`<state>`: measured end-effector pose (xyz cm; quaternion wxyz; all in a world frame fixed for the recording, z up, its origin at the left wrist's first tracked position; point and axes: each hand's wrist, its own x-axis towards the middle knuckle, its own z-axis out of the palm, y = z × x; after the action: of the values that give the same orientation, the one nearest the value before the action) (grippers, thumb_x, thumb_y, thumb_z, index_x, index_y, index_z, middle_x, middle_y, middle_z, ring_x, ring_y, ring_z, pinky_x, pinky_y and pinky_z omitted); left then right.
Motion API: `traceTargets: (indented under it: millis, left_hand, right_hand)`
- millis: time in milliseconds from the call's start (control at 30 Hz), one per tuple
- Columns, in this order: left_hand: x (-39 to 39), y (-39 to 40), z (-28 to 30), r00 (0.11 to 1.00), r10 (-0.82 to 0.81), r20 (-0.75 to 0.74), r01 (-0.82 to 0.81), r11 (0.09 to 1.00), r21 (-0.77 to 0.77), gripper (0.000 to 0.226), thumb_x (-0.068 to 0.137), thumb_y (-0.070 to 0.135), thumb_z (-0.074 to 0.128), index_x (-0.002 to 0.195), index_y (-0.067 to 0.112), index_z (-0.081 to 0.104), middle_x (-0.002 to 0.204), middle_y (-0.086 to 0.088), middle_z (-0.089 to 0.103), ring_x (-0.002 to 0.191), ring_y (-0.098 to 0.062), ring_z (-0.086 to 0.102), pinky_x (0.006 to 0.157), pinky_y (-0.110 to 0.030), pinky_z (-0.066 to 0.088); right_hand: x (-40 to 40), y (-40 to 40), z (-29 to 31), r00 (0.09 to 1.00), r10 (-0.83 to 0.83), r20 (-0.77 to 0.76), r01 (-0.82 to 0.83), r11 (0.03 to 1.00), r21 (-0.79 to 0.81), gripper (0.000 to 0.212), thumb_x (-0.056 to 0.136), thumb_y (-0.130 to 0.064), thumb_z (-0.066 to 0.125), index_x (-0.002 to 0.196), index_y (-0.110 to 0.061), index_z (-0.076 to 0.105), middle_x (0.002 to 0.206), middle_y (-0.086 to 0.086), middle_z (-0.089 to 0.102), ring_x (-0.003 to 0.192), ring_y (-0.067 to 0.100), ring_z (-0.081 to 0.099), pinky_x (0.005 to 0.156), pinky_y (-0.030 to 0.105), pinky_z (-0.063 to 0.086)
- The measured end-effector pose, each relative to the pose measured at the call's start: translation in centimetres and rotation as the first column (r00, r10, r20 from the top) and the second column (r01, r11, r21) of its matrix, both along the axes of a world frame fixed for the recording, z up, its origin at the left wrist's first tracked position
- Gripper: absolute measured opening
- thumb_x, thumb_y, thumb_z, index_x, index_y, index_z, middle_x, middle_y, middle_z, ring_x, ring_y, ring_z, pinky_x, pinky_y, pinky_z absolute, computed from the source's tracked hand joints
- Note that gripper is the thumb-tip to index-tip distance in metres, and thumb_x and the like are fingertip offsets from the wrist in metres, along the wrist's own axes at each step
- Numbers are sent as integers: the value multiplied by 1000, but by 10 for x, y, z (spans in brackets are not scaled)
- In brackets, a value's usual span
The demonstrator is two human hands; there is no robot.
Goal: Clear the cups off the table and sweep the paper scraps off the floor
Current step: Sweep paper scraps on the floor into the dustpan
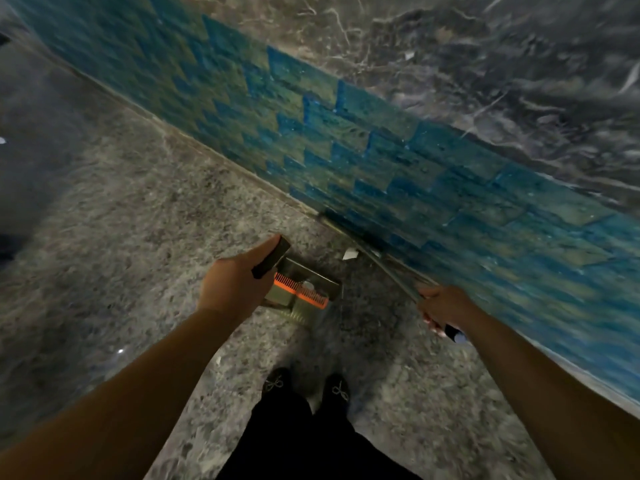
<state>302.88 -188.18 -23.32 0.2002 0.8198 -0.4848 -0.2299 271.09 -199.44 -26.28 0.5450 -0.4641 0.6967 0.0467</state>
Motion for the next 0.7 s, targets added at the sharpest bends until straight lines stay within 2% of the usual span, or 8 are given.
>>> traceTargets:
  millis: [100, 167, 333, 400, 500, 600, 700]
  left_hand:
    - [3, -15, -4, 998, -65, 12, 65, 997, -31, 56, 85, 25, 69, 133, 47, 49, 87, 1, 72, 69, -16, 64, 61, -27, 51]
    - [6, -23, -6, 995, -98, 14, 98, 994, -52, 57, 85, 23, 70, 133, 45, 50, 86, 2, 73, 69, -15, 65, 62, -27, 51]
    - [20, -32, -9, 990, -142, 19, 142, 990, -25, 59, 86, 26, 68, 134, 50, 45, 82, 9, 70, 64, -7, 60, 56, -18, 43]
    - [24, -32, -9, 988, -155, 16, 155, 987, -33, 59, 86, 25, 68, 134, 50, 44, 77, 7, 69, 61, -7, 60, 54, -20, 46]
    - [24, -32, -7, 986, -167, 13, 168, 985, -47, 58, 86, 24, 67, 134, 48, 46, 76, 8, 69, 60, -8, 61, 56, -26, 51]
    - [25, -31, -7, 981, -194, 13, 194, 979, -69, 58, 86, 23, 67, 133, 49, 47, 69, 12, 66, 55, -4, 57, 51, -21, 47]
    - [26, -28, -7, 975, -221, 17, 222, 972, -76, 57, 86, 22, 67, 134, 46, 49, 63, 13, 62, 50, -3, 52, 47, -14, 39]
  right_hand:
    - [15, -10, -10, 1000, -13, 1, 13, 999, 36, 40, 93, -3, 56, 133, -5, 52, 69, 14, 59, 48, 21, 48, 40, 23, 38]
    - [25, -14, -16, 1000, 16, 0, -16, 998, 56, 41, 94, -2, 54, 135, -6, 51, 68, 14, 58, 46, 20, 46, 36, 21, 36]
    - [36, -6, -38, 994, 100, -34, -95, 987, 129, 24, 97, -4, 52, 120, -3, 56, 68, 13, 53, 50, 20, 46, 42, 26, 37]
    - [28, 5, -46, 995, 85, -53, -77, 987, 143, 33, 95, -3, 54, 128, 0, 55, 66, 13, 55, 47, 20, 47, 38, 22, 38]
    - [18, 22, -49, 999, -6, -50, 13, 990, 140, 34, 94, -3, 55, 128, 0, 57, 61, 14, 54, 41, 20, 45, 34, 18, 34]
    - [16, 32, -43, 998, -54, -18, 56, 991, 120, 42, 94, -4, 57, 135, -7, 51, 63, 14, 57, 43, 21, 49, 35, 19, 37]
    - [15, 42, -33, 997, -80, 6, 79, 989, 121, 42, 93, -3, 57, 135, -6, 52, 64, 15, 58, 42, 20, 49, 36, 19, 38]
